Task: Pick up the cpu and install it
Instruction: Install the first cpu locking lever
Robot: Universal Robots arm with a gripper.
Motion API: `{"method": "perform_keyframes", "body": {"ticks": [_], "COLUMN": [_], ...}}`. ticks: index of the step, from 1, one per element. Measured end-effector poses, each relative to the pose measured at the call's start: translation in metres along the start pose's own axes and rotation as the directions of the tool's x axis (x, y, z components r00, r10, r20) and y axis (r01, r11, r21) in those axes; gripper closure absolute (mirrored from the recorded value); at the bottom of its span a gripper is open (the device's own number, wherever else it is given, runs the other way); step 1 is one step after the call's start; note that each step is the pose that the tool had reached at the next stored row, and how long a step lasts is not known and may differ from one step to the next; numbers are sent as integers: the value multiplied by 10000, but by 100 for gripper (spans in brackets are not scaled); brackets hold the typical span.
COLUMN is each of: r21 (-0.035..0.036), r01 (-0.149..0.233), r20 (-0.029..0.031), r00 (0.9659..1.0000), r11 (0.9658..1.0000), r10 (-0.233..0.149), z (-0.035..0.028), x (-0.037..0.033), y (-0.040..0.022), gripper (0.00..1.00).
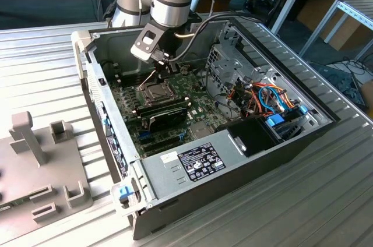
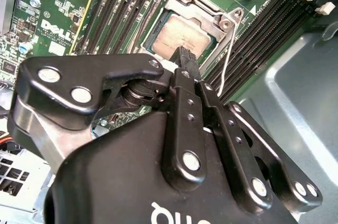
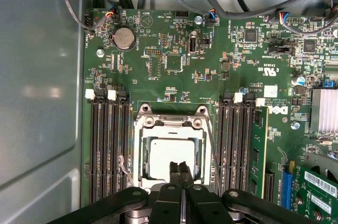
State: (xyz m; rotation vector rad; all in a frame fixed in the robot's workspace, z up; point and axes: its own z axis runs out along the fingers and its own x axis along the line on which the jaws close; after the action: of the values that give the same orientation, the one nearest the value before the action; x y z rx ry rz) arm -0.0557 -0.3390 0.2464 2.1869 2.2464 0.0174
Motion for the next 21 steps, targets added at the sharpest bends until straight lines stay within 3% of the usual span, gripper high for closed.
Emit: {"method": "perform_keyframes", "body": {"ticks": [14,17,21], "r21": [0,0,0], "r01": [-1,0,0], "r20": [0,0,11], "r00": [10000,10000,10000], "r11": [10000,10000,10000], "r10": [1,0,0], "z": [0,7,7], "x": [0,63,71], "y": [-15,-72,-72], "gripper": [89,89,89]}}
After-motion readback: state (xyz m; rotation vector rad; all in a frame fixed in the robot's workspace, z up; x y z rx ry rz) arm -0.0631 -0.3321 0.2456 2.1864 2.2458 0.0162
